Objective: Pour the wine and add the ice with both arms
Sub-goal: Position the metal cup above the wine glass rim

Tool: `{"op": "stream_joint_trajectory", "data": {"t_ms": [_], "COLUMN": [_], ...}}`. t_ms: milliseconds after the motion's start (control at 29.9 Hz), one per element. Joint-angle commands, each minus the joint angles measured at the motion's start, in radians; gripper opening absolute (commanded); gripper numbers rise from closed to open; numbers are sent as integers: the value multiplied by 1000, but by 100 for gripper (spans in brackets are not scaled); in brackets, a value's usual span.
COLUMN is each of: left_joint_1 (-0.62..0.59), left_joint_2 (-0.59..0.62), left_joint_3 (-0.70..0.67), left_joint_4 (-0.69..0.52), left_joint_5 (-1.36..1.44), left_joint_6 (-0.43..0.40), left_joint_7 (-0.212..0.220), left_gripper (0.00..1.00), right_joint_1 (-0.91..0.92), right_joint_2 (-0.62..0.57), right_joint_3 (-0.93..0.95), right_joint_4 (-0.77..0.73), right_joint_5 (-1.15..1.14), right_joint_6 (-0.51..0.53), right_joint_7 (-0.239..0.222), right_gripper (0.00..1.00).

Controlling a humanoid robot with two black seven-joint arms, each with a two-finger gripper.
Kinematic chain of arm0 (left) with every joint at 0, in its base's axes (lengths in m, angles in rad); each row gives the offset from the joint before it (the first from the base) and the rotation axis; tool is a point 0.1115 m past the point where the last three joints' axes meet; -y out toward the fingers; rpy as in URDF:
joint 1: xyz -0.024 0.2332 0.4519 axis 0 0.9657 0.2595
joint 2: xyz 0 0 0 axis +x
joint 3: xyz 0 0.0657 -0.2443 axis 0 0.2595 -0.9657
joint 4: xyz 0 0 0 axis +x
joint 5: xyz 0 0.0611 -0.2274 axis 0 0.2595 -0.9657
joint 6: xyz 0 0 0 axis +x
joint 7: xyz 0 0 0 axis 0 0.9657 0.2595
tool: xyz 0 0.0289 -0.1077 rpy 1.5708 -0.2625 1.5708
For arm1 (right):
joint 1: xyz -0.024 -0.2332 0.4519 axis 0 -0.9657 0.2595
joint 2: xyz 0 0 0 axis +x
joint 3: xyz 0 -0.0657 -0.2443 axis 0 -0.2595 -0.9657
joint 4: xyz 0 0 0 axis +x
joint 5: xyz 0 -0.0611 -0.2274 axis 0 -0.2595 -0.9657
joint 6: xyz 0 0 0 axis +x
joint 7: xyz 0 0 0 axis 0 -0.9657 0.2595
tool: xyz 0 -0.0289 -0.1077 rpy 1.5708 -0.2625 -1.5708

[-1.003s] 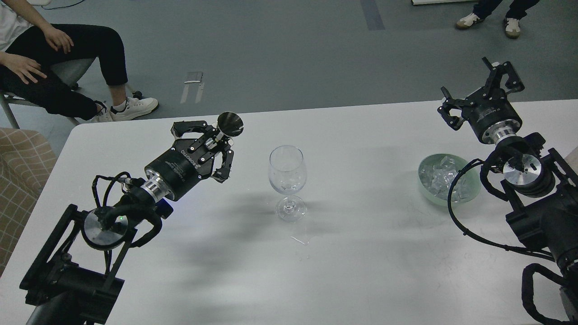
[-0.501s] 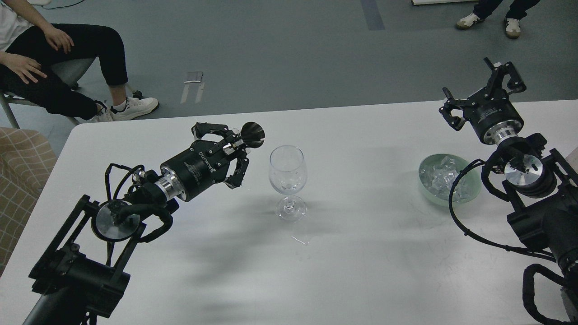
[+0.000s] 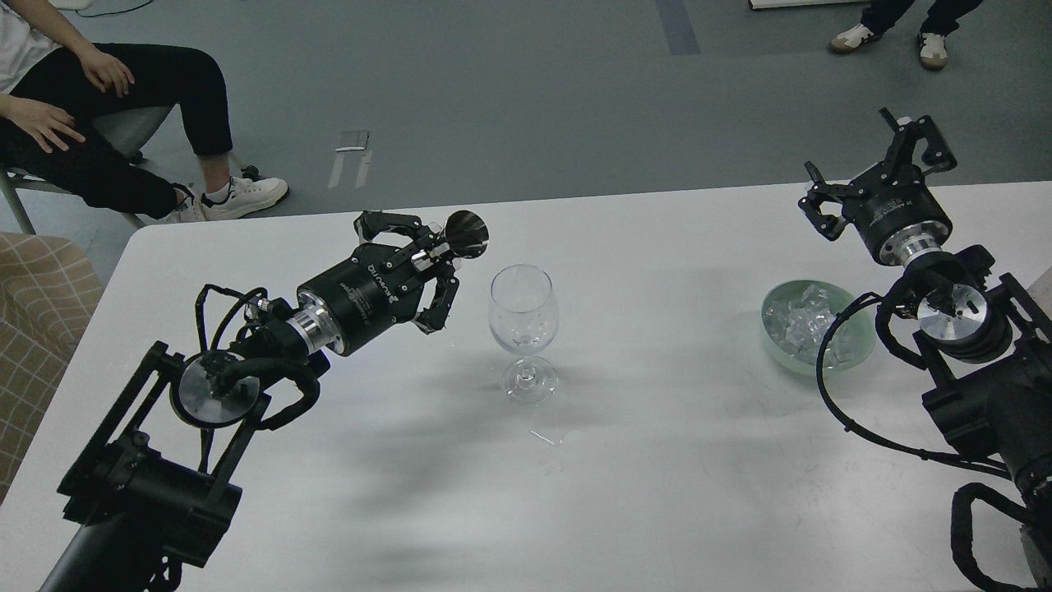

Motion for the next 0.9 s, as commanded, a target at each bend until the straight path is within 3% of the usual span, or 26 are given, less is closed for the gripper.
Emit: {"op": "stream_joint_trajectory", "data": {"t_ms": [0,869], "left_joint_1": [-13,-30], "left_joint_2": [0,-4], "left_joint_3": [12,18], "left_joint_4": [1,-10], "left_joint_5": [0,108], "left_joint_6": [15,24], "left_joint_7": [-3,8], "left_gripper": [0,0], "right_joint_1": [-3,-3], "right_joint_2": [0,0], "right_joint_3": [1,1], "right_joint_4": [0,0], "right_joint_5": [-1,0], "right_joint_6": [0,0], "right_joint_7": [0,0], "right_gripper": [100,100]}}
